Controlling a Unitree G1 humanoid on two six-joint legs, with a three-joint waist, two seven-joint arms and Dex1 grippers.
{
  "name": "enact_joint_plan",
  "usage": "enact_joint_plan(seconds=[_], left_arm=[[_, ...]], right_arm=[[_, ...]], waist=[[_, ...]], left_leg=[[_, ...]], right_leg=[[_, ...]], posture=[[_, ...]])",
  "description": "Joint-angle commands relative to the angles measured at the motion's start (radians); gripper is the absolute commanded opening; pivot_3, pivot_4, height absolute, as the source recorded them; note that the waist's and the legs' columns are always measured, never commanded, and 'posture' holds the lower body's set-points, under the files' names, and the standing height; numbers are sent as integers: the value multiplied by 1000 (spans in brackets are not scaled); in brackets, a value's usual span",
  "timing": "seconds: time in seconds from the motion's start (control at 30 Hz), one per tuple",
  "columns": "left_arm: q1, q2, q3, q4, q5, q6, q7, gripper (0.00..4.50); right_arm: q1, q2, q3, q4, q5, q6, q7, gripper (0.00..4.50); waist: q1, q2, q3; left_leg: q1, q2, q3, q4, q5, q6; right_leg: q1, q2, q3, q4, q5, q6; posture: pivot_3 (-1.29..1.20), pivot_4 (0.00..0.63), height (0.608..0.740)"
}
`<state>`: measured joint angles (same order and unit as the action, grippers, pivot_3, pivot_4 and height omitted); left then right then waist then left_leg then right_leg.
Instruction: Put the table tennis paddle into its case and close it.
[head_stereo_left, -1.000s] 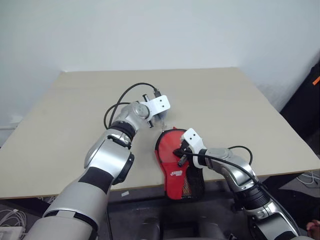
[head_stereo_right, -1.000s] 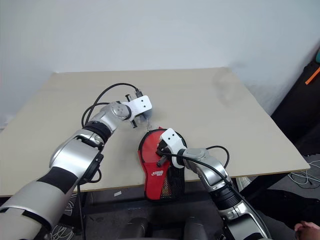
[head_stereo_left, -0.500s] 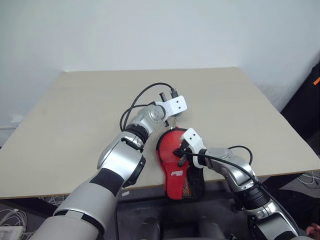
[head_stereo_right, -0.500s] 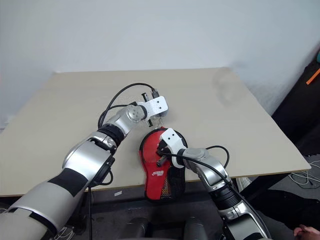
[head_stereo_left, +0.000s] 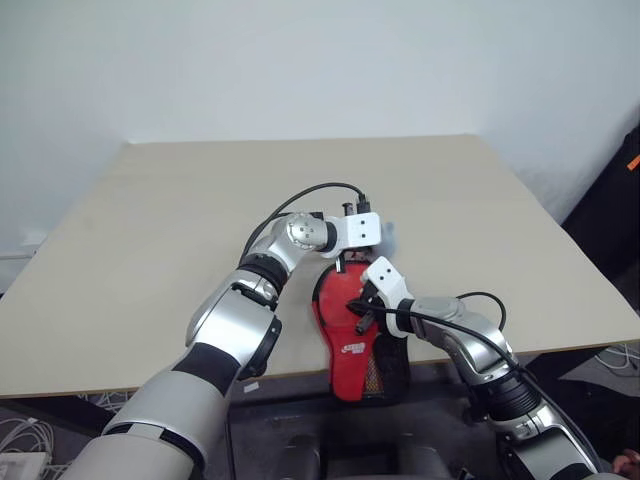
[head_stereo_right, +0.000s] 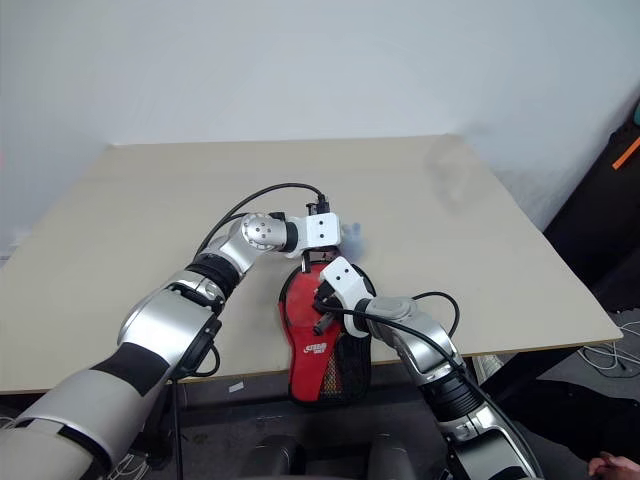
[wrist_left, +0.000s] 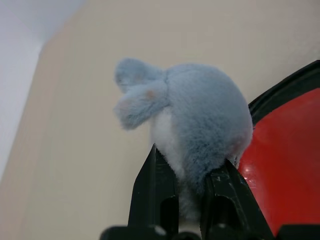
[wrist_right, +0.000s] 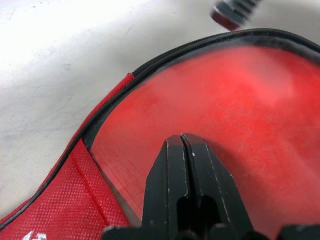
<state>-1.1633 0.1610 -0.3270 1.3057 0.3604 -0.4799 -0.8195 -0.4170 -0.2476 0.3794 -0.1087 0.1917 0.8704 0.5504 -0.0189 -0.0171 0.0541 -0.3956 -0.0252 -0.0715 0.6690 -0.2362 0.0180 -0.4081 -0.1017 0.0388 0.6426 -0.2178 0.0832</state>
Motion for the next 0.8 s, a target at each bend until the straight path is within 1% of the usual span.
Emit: enact_joint_plan(seconds=[0.03,0.1,0.17,0.2,0.3,0.43,0.63,0.77,0.8], left_arm=[[0,-15,43,-68,-76,-82,-105,198],[4,-9,43,-73,-76,-104,-122,198],[6,-5,47,-76,-81,-123,-140,820],[7,-4,49,-78,-84,-130,-147,1002],[6,1,54,-84,-92,-144,-165,2131],[-7,20,57,-98,-98,-132,-187,3502],[-35,79,83,-140,-140,-84,-259,3502],[-54,156,123,-180,-183,-45,-294,3502],[-53,173,130,-189,-189,-39,-293,3527]], right_arm=[[16,-5,32,33,-10,39,5,0],[14,-4,33,37,-10,38,7,0],[11,-2,34,42,-11,36,9,0],[9,-1,34,44,-12,36,10,0],[5,0,35,50,-13,33,14,0],[5,1,41,51,-13,30,19,0],[4,-2,45,45,-11,31,28,0],[3,-43,37,2,0,48,55,0],[0,-55,33,-12,4,55,62,175]], waist=[[1,0,0],[1,0,0],[1,0,0],[1,0,0],[1,0,0],[-1,0,0],[-2,0,-1],[-1,0,-1],[-1,0,-1]], left_leg=[[0,0,0,0,0,0],[0,0,0,0,0,0],[0,0,0,0,0,0],[0,0,0,0,0,0],[0,0,0,0,0,0],[1,0,0,0,0,0],[1,0,0,0,0,0],[1,0,0,0,0,0],[1,0,0,0,0,0]], right_leg=[[0,0,0,0,0,0],[0,0,0,0,0,0],[0,0,0,0,0,0],[0,0,0,0,0,0],[0,0,0,0,0,0],[1,0,0,0,0,0],[0,0,1,0,0,0],[0,0,0,0,0,0],[0,0,0,0,0,0]], posture=[[0,0,698],[0,0,698],[0,0,698],[0,0,698],[0,0,698],[0,0,698],[0,0,698],[0,0,698],[0,0,698]])
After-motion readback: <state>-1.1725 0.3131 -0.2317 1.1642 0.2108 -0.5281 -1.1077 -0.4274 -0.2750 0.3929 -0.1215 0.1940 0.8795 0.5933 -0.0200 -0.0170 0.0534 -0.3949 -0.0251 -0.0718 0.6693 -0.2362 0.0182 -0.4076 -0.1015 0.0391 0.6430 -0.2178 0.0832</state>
